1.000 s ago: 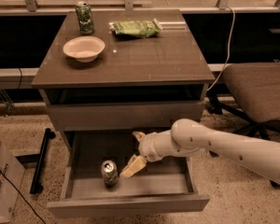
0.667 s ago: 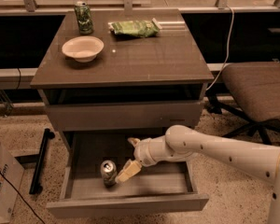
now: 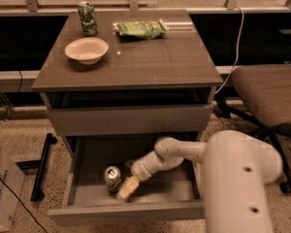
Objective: Pick 7up can from middle drawer and place on counter
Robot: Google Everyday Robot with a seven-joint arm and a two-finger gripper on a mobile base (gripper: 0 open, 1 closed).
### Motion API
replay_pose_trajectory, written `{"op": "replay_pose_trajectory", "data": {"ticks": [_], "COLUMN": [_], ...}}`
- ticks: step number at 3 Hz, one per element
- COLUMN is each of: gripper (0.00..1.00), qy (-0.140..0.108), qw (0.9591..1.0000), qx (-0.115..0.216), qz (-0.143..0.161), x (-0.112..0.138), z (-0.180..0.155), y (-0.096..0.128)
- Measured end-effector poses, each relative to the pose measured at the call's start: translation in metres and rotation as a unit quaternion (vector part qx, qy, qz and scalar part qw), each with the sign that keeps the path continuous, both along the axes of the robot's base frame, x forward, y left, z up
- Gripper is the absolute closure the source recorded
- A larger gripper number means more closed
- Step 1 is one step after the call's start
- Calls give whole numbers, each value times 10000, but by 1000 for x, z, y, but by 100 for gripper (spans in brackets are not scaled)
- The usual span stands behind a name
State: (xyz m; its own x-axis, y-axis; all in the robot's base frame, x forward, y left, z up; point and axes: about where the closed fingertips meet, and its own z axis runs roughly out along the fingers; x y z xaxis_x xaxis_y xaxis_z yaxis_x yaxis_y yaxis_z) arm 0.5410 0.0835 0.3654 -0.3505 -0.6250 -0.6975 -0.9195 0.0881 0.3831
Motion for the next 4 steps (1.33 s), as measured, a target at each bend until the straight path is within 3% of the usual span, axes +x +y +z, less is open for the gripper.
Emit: {"op": "replay_pose_trajectory", "data": {"ticks": [1,4], "gripper": [0,0], "qy": [256,257], "qw": [9997,9997], "qx": [-20,-20], "qz": [58,58], "x": [-1,-1], "z": [-10,4], "y": [4,7]}}
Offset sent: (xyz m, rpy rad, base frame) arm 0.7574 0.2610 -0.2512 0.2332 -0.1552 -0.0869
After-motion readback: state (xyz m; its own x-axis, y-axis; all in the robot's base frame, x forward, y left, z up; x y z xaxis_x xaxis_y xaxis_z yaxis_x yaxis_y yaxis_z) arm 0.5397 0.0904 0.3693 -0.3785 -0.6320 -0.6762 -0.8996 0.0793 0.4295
